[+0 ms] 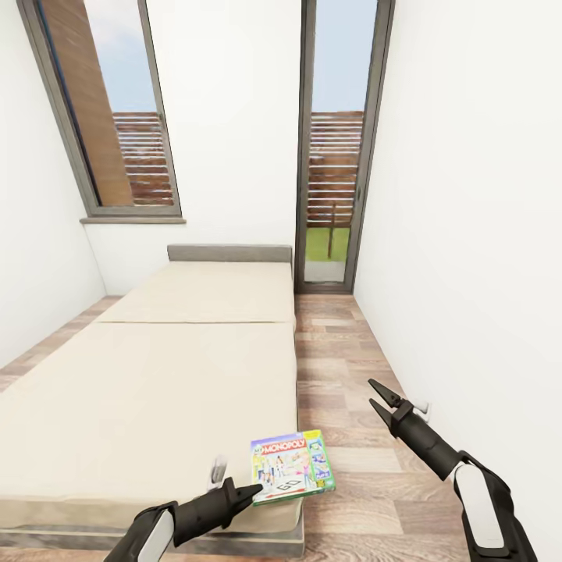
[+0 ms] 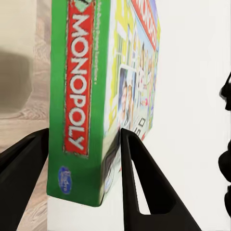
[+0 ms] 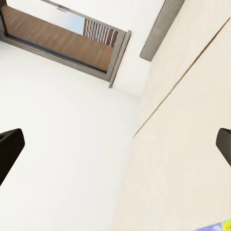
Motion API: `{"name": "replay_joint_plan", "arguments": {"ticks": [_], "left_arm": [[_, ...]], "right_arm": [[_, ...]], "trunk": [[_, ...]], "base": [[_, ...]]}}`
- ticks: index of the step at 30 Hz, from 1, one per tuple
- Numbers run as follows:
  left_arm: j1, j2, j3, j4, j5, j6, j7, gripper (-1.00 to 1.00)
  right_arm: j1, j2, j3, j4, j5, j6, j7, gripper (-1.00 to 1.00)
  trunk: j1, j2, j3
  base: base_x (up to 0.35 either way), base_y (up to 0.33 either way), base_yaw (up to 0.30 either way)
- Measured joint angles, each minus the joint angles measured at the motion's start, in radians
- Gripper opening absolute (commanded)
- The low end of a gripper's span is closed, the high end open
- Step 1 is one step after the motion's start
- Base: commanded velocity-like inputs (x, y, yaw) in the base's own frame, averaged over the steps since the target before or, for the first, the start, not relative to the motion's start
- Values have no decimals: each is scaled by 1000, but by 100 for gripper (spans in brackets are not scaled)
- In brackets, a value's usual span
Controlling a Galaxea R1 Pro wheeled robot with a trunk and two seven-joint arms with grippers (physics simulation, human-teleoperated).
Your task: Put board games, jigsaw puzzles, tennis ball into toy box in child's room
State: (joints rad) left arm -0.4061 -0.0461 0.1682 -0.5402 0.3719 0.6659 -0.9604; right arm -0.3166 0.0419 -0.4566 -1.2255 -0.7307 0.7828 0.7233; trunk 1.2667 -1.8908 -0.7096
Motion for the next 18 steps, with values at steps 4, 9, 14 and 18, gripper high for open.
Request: {"name": "replay_joint_plan", "arguments": {"ticks": [4, 9, 14, 18], "left_arm": [[0, 3, 0, 0, -1, 0, -20, -100], [-1, 10, 3, -6, -1, 16, -28, -100], [0, 32, 4, -143, 7, 174, -42, -100], [-1, 75, 5, -264, -3, 291, -47, -100]], "right_arm": [[0, 0, 4, -2, 5, 0, -5, 100], [0, 0, 8, -8, 10, -1, -15, 100], [-1, -1, 8, -9, 12, 7, -27, 100], [-1, -1, 13, -9, 13, 9, -38, 100]], "trunk": [[-15, 28, 13], [-35, 63, 28], [-54, 98, 44], [-69, 126, 56]], "base": [[0, 0, 0], [0, 0, 0], [0, 0, 0], [0, 0, 0]]}}
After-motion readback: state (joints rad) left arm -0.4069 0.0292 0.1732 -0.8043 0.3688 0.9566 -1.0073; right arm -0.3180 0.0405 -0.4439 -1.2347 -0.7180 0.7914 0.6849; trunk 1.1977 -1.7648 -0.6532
